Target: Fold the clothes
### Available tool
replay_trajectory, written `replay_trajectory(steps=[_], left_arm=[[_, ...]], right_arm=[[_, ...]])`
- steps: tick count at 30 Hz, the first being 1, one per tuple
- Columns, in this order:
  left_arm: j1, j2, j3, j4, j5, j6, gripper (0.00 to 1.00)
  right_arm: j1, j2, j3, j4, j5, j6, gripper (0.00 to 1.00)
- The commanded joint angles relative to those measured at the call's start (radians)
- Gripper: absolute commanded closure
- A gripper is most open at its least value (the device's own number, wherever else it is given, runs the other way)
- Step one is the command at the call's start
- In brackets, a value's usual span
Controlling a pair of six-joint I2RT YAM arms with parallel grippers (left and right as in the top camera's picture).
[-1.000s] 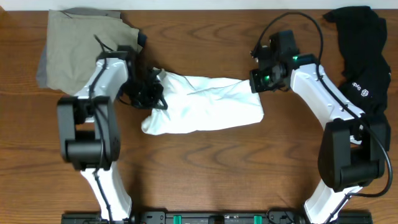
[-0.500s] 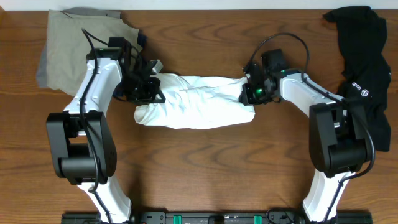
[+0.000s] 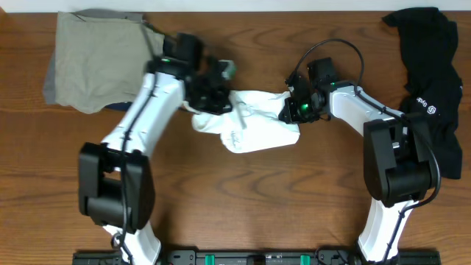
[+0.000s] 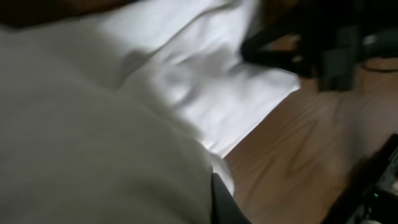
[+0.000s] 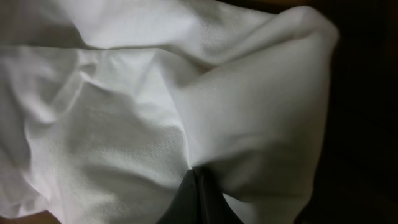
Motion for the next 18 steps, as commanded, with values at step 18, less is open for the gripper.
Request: replay_trajectory(steps=[18], left_arm=[[-0.291,0.089,0.024,0.24,-0.2,-0.053,0.94]], right_arm=[[-0.007,-0.029,-0.022,0.089,-0.03,0.069,0.99]])
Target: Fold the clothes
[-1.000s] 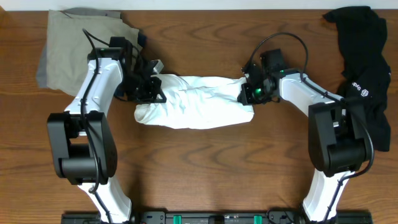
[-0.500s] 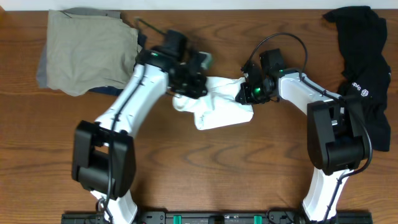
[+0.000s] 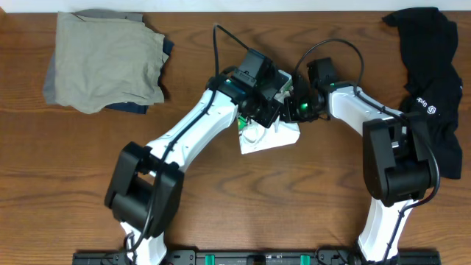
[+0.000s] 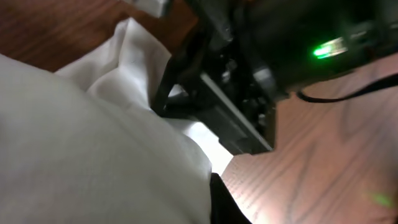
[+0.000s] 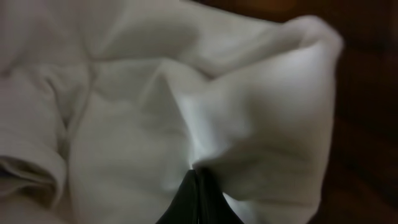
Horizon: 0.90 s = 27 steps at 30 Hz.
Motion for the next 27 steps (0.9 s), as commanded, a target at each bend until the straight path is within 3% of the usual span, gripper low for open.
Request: replay_trajectory(steps=[1,12,13,14,16,17,27], left_arm=[[0.001,0.043,0.024,0.011,-0.019,-0.005,0.95],[-0.011,0.05,0.023,0.071,-0.013,-0.012,0.94],[-0.016,0.05,0.023,0.076,-0.009,-0.012,0.86],[-0.022,0.05,0.023,0.083,-0.002,-0.012,0.71],[-0.037,0.05,0.024,0.101,0.014,-0.012,0.22],[-0.045,0.05,0.024,0.11,0.016,-0.012,0.05],[-0.06,0.008,0.032,0.131,0.05,-0.039,0.02]], right_arm=[[-0.014,-0.06,-0.013,0.044,0.0,0.055,0.99],[-0.163,-0.44,-0.012,0.104,0.05,0.143,0.99],[-0.182,-0.469,-0.012,0.107,0.058,0.15,0.99],[-0.199,-0.494,-0.012,0.107,0.063,0.156,0.99],[-0.242,-0.54,-0.012,0.106,0.068,0.157,0.99],[-0.258,-0.553,-0.012,0.105,0.068,0.157,0.99],[-0.348,-0.571,-0.013,0.049,0.064,0.155,0.99]])
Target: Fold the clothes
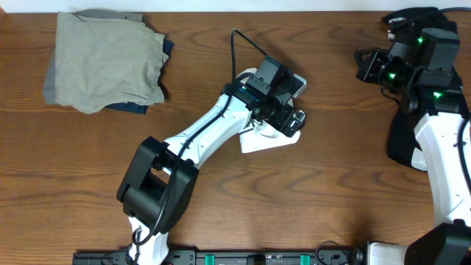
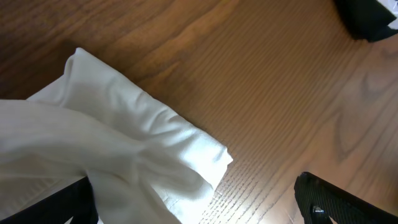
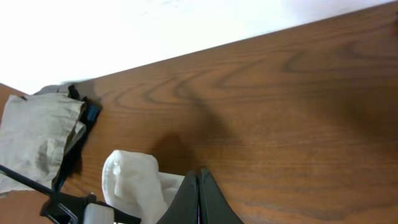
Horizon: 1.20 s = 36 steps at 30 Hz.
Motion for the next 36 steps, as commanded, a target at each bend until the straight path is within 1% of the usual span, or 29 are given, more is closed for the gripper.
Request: replay_trajectory(steps=[1,3,7,10,14,17,21,23,25,27,28,30,32,34,36], left_arm=[[0.005,-0.048,0.033,0.006,0.058,-0.016,0.02],[0.004,-0.065,0.034,0.019,0.108,-0.018,0.02],[0.004,-0.086,0.034,0.088,0.187,-0.11,0.02],[0.003,-0.085,0.034,0.123,0.19,-0.193,0.02],[0.008,-0.086,0.034,0.171,0.191,-0.212,0.02],[0.023,-0.1,0.034,0.224,0.191,-0.253,0.02],[0.076,-0.172,0.034,0.229,0.19,-0.256,0.02],[0.126,-0.227,0.034,0.213,0.19,-0.259,0.02],[0.183,-0.281,0.034,0.186,0.19,-0.263,0.02],[0.244,-0.332,0.034,0.144,0.188,-0.262,0.02],[0.278,-0.357,0.034,0.108,0.177,-0.262,0.02],[0.326,-0.384,0.034,0.039,0.148,-0.261,0.02],[0.356,-0.389,0.034,-0.034,0.144,-0.232,0.02],[0.369,-0.385,0.034,-0.106,0.141,-0.192,0.02],[0.369,-0.373,0.033,-0.181,0.108,-0.151,0.02]], right_arm=[[-0.014,-0.001,0.006,-0.004,0.0,0.008,0.99],[-0.023,-0.001,0.006,0.0,-0.001,0.008,0.99],[-0.052,-0.001,0.006,0.0,-0.002,0.009,0.98],[-0.08,-0.001,0.006,0.001,-0.008,0.009,0.98],[-0.127,-0.001,0.006,0.0,-0.061,0.008,0.98],[-0.146,-0.001,0.006,-0.001,-0.108,-0.027,0.96],[-0.13,0.005,0.006,-0.011,-0.141,-0.096,0.91],[-0.1,0.017,0.006,-0.012,-0.16,-0.143,0.87],[-0.054,0.04,0.006,-0.011,-0.162,-0.181,0.82],[-0.003,0.069,0.006,-0.011,-0.158,-0.214,0.74],[0.03,0.091,0.006,-0.009,-0.154,-0.227,0.67],[0.081,0.129,0.006,-0.007,-0.154,-0.24,0.6],[0.129,0.17,0.006,-0.008,-0.147,-0.246,0.55],[0.171,0.205,0.006,-0.011,-0.127,-0.246,0.53],[0.211,0.24,0.006,-0.021,-0.083,-0.246,0.51]])
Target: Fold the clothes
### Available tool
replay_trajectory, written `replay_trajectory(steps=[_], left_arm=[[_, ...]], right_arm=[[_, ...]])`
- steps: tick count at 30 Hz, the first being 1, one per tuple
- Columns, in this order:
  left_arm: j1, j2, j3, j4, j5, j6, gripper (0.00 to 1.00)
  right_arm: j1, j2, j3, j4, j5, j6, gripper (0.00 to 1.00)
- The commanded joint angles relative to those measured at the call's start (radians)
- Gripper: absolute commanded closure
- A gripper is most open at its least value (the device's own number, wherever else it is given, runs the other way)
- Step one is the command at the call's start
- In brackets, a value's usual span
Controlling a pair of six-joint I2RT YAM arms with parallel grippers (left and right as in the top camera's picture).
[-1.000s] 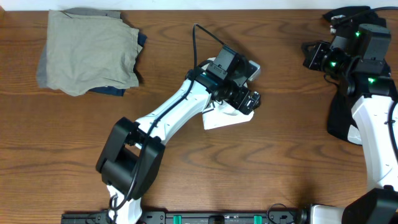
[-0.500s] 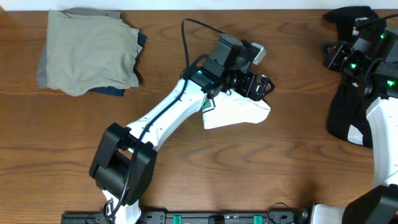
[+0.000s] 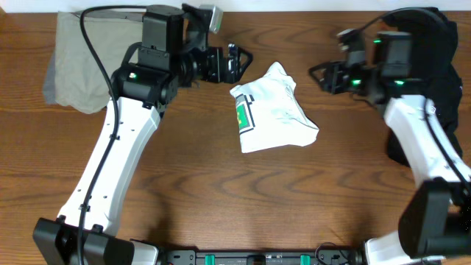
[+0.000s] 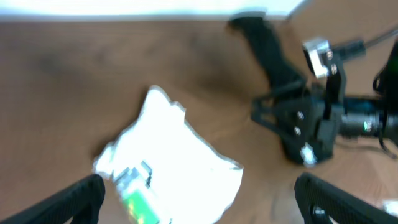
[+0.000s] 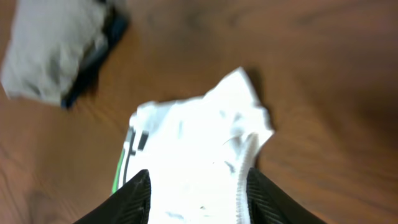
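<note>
A white garment [image 3: 274, 112] with a green print [image 3: 243, 116] lies folded in a rough bundle at the table's middle. My left gripper [image 3: 237, 62] hangs open up and to its left, apart from it. In the left wrist view the garment [image 4: 171, 168] lies between and beyond my wide-apart fingertips [image 4: 81, 198]. My right gripper [image 3: 324, 76] is open to the garment's right, not touching it. The right wrist view looks down on the cloth [image 5: 193, 155] between its open fingers [image 5: 134, 198].
A folded grey-beige pile [image 3: 88, 62] over a dark garment sits at the back left, also seen as the pile [image 5: 53, 46] in the right wrist view. A crumpled black garment [image 3: 438, 66] lies at the back right, behind my right arm.
My left gripper was open right over the white garment and now hangs up and left of it. My right gripper was shut at the far right, and now is open nearer the garment.
Both grippers were shut on the white garment, stretched between them. Then the left one was beside the right one with its side folded over. Then the left was open above the bundle and the right far off. Now both hang open beside it.
</note>
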Motion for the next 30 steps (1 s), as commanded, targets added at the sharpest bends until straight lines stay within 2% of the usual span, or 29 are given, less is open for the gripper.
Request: replay_trajectory(steps=[1,9,21,25,27,29,30], left_arm=[[-0.003,0.035,-0.001,-0.079,-0.06,0.079,0.02],[-0.005,0.077,-0.011,-0.212,-0.108,0.188,0.02],[-0.024,0.157,-0.028,-0.268,-0.112,0.258,0.02],[-0.023,0.165,-0.028,-0.273,-0.187,0.258,0.02],[-0.023,0.165,-0.028,-0.276,-0.22,0.258,0.02],[-0.023,0.165,-0.028,-0.278,-0.241,0.258,0.02],[-0.023,0.165,-0.028,-0.278,-0.24,0.258,0.02]], right_arm=[[0.059,0.049,0.006,-0.015,0.052,-0.031,0.5],[0.11,0.136,0.006,-0.121,0.142,-0.074,0.33],[0.112,0.177,-0.01,-0.241,0.21,-0.081,0.32],[0.112,0.198,-0.022,-0.243,0.246,-0.056,0.32],[0.115,0.205,-0.034,-0.233,0.258,-0.053,0.39],[0.124,0.212,-0.051,-0.226,0.263,-0.053,0.56],[0.132,0.218,-0.065,-0.217,0.265,-0.053,0.68]])
